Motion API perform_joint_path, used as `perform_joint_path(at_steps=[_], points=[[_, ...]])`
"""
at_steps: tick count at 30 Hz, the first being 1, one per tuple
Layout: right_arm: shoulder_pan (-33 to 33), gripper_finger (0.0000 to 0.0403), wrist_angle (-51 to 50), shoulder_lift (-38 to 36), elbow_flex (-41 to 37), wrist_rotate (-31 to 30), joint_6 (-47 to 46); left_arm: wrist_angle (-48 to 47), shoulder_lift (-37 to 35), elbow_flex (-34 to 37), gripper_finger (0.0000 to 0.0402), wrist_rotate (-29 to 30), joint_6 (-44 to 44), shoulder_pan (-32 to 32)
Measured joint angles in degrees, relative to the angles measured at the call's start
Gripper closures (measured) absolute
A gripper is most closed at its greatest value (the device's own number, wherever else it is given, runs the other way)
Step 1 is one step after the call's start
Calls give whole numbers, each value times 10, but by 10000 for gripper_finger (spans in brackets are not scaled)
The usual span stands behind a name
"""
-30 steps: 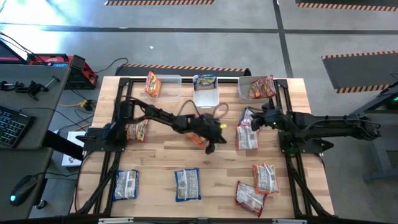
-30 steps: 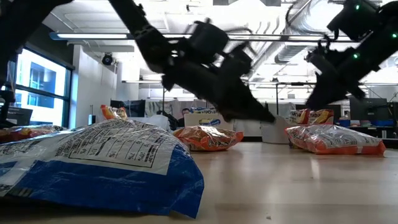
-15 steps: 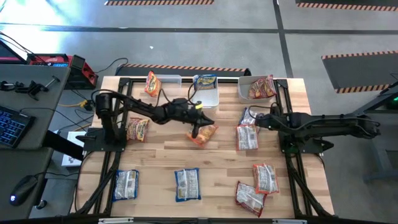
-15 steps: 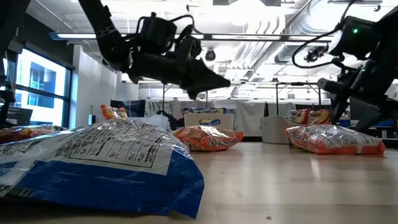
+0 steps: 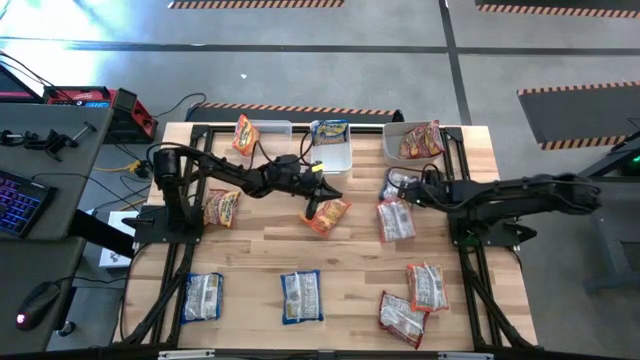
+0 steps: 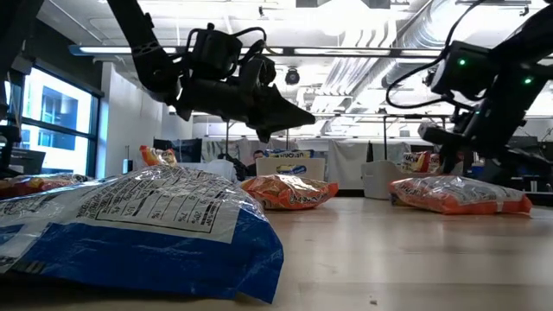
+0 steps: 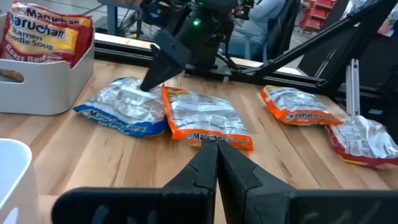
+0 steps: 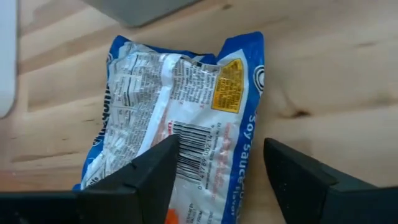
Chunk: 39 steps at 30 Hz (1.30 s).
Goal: Sort Maruchan noodles
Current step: Put the top blue noodle pack into the white bin
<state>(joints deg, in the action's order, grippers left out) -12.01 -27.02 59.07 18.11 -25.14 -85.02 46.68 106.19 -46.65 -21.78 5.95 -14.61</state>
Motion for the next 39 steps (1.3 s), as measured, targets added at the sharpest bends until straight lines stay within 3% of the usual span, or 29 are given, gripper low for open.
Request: perform_joint_path(at_steps=[9, 14, 21, 28, 34, 39], points=[[0, 322, 87, 42, 0, -18, 98, 0, 0, 0, 401, 0, 15, 0], [0, 395, 153, 43, -2, 16, 182, 0, 0, 0, 401, 0, 25, 1], [0, 402, 267, 43, -4, 73, 235, -30, 0, 0, 372, 33, -64, 45], [0, 403, 311, 43, -4, 82, 243, -61, 0, -13, 290, 203, -201, 129], [0, 403, 324, 43, -4, 89, 253, -142, 26, -76, 216, 248, -216, 158], [0, 403, 325, 43, -3, 91, 265, -186, 90, -151, 188, 254, -209, 160]])
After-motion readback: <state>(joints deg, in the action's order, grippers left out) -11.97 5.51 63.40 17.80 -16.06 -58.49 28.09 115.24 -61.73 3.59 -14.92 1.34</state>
